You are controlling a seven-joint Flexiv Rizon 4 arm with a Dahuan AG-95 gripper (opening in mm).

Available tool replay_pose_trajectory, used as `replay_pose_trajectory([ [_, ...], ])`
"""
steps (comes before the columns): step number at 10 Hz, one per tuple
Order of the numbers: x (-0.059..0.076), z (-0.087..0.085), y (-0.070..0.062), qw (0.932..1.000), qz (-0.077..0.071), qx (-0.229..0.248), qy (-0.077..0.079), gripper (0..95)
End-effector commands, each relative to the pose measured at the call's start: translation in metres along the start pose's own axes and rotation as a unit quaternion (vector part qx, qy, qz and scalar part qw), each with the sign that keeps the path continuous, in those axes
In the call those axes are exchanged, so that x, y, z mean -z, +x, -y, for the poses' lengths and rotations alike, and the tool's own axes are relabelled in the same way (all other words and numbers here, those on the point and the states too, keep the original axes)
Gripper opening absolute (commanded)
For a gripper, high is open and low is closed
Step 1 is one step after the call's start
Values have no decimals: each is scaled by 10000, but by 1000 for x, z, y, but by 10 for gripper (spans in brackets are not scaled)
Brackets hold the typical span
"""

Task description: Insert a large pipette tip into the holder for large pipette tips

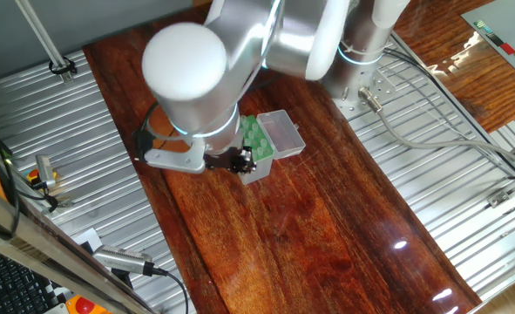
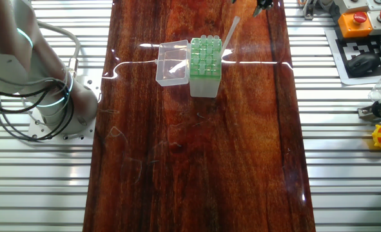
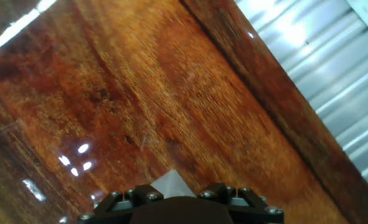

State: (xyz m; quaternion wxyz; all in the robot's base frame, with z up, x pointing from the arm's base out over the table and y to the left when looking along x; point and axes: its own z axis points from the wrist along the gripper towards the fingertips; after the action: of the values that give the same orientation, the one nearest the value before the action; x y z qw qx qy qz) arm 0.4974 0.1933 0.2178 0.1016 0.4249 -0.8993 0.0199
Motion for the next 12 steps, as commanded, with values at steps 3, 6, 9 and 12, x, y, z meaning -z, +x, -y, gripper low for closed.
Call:
replay_pose_trajectory([
  [3, -6, -4, 4, 9967, -678, 326, -295, 570],
  [6, -10, -7, 8, 9952, -802, 511, -229, 570],
  [9, -12, -13, 15, 9943, -849, 609, -201, 570],
  [12, -10, -15, 16, 9931, -1090, 431, 0, 570],
])
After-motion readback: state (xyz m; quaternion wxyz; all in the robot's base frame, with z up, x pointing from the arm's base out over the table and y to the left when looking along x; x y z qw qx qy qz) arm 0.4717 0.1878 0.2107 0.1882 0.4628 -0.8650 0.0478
